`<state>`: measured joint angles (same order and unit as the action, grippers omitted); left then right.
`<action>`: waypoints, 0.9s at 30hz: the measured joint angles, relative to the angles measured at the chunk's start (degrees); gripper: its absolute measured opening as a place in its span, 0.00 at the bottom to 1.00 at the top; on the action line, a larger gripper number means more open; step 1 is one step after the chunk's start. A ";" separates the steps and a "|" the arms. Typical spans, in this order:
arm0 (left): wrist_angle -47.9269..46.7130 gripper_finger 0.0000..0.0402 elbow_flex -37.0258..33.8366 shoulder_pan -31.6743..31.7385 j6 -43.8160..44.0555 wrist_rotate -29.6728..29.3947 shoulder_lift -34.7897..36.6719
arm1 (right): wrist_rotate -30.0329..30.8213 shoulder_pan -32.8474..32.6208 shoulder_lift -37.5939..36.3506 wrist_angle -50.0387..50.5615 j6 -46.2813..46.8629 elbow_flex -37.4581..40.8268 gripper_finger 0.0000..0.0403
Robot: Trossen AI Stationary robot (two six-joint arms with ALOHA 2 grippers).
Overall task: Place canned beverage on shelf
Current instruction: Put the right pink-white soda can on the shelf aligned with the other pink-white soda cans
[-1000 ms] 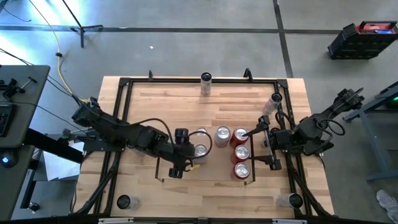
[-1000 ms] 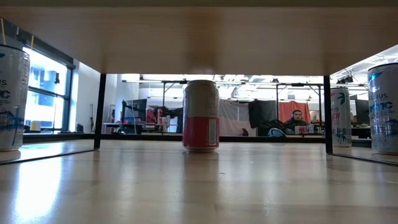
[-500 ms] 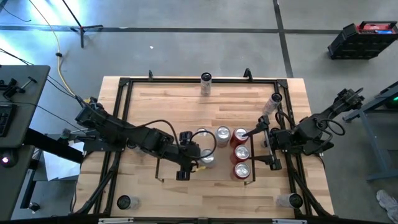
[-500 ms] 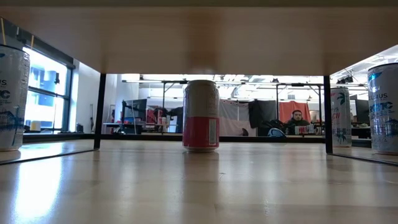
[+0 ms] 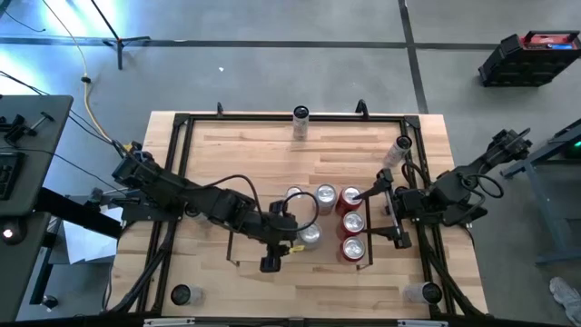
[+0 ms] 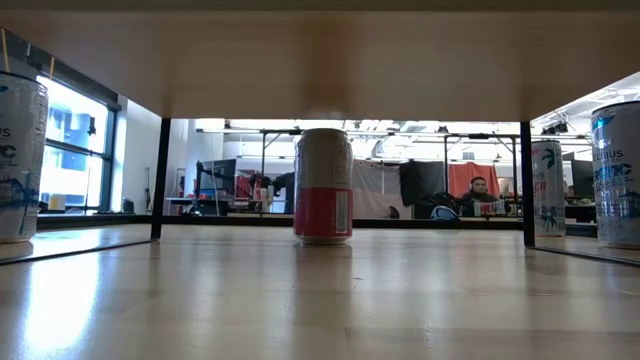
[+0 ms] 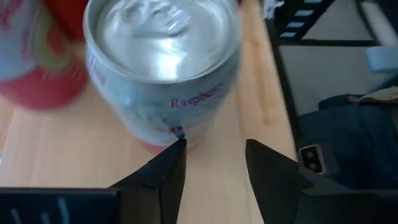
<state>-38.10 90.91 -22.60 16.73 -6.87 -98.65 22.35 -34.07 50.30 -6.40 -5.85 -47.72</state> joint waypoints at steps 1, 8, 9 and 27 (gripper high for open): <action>1.14 0.38 0.00 -0.08 -0.65 0.31 0.00 | 0.00 0.09 0.01 0.40 0.04 0.00 0.85; 7.19 0.37 0.00 0.45 -4.77 0.43 0.00 | -0.59 1.87 0.37 1.43 1.58 0.00 0.85; 8.03 0.37 0.00 0.48 -5.27 0.41 0.00 | -0.78 2.01 0.37 1.54 1.87 0.00 0.85; 16.25 0.37 0.09 0.52 -15.41 -9.17 0.90 | -1.49 2.59 0.37 3.63 2.98 0.00 0.85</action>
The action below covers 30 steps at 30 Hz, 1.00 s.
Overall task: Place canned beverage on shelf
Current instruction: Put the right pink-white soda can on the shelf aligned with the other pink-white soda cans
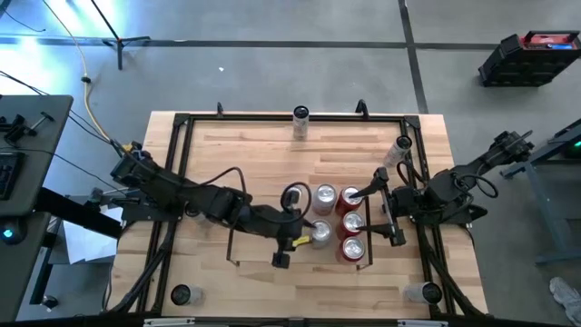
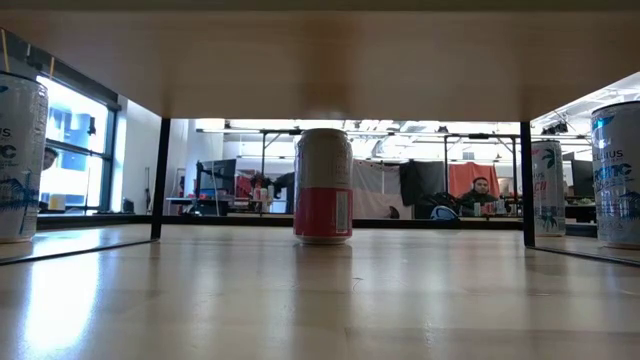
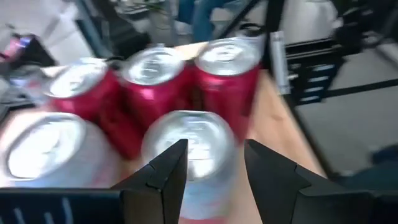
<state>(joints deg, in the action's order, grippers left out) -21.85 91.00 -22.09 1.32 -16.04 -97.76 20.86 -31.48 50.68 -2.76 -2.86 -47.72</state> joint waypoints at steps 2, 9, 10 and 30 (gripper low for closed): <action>0.07 0.38 0.00 0.04 -1.71 -0.90 0.00 | -0.01 0.00 0.00 0.10 0.45 0.00 0.85; 5.01 0.42 0.00 -1.55 -10.05 0.00 -0.22 | -0.04 0.00 0.00 0.90 0.49 0.00 0.85; 5.74 0.43 0.00 -1.70 -10.55 0.42 -0.24 | -0.04 0.00 0.00 0.90 0.47 0.00 0.85; -8.21 0.68 -0.11 0.46 -14.17 -4.16 4.04 | -0.76 -0.04 -1.85 1.36 -0.55 -0.01 0.85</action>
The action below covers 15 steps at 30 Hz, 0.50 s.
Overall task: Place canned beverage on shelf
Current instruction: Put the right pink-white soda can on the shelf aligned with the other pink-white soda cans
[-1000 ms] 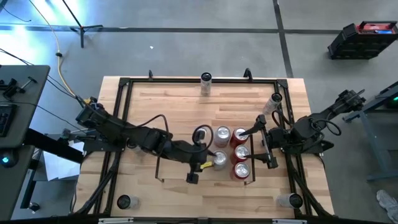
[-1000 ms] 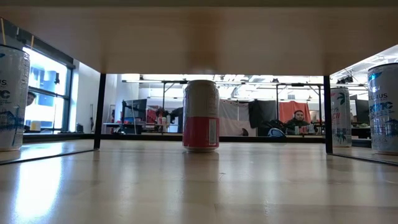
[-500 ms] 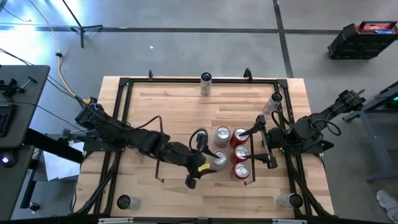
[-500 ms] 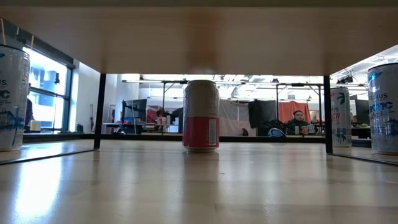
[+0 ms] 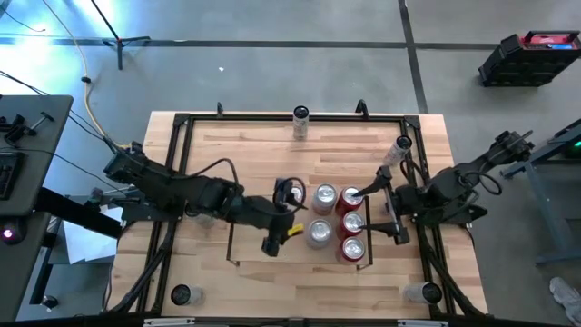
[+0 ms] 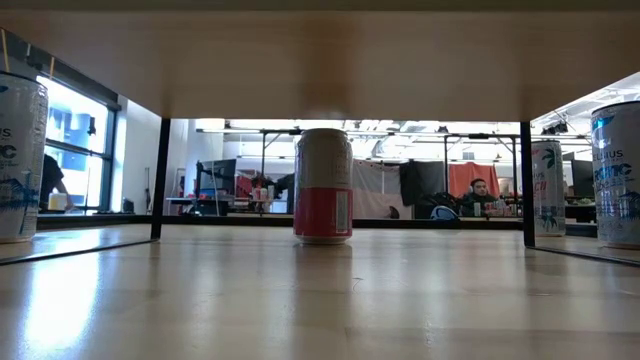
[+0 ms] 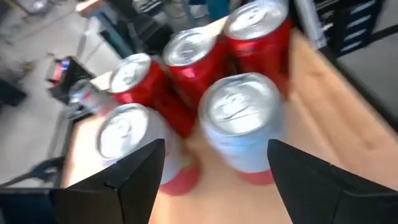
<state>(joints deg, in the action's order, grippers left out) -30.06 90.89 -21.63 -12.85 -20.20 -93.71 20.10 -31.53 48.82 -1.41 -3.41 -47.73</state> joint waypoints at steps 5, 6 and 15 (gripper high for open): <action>0.42 0.69 -0.11 -0.29 2.67 1.70 -0.67 | -8.84 -0.31 1.96 0.25 -2.59 -0.94 0.85; 0.48 0.69 -0.12 -0.23 3.20 1.25 -1.14 | -9.27 -0.54 3.23 1.29 -2.67 -1.90 0.85; -0.45 0.69 -0.31 -1.49 6.87 -1.24 -2.16 | -3.97 -0.84 20.87 29.73 -3.53 -27.83 0.85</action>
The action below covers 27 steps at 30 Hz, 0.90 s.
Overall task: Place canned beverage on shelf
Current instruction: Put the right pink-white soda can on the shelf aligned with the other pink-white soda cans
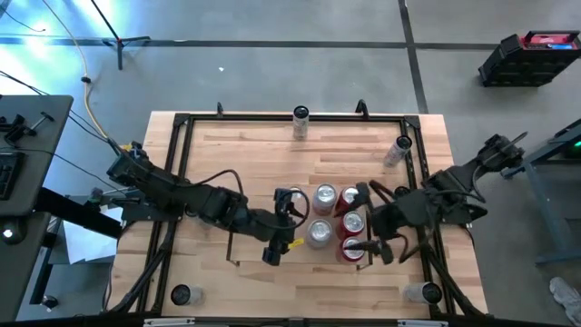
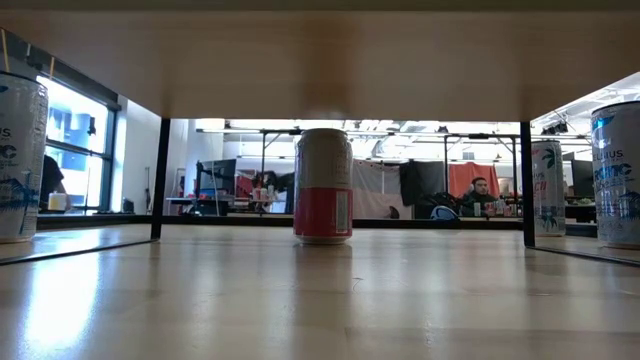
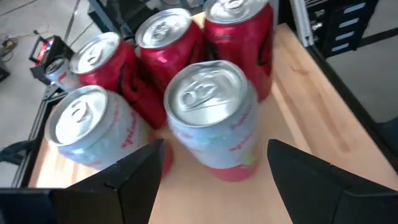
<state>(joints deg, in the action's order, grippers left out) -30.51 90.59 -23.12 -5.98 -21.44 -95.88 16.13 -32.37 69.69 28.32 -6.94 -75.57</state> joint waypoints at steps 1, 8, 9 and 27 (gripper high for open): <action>-0.24 0.69 0.00 0.03 0.30 -0.14 0.00 | 0.79 0.01 1.78 2.28 0.57 -2.94 0.85; -2.29 0.69 -1.78 0.09 2.57 -0.42 0.47 | 2.10 -1.50 11.36 14.49 5.92 -14.38 0.85; -2.50 0.69 -2.88 0.07 2.96 -0.75 0.89 | 2.39 -1.88 12.40 15.09 6.71 -14.94 0.85; 7.19 0.69 -16.87 -2.22 10.31 -2.20 9.97 | 6.24 2.91 20.00 21.17 7.14 -18.87 0.85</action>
<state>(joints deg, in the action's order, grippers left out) -23.32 73.71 -25.34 4.33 -23.64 -85.91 22.38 -29.45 89.69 49.48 0.21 -94.43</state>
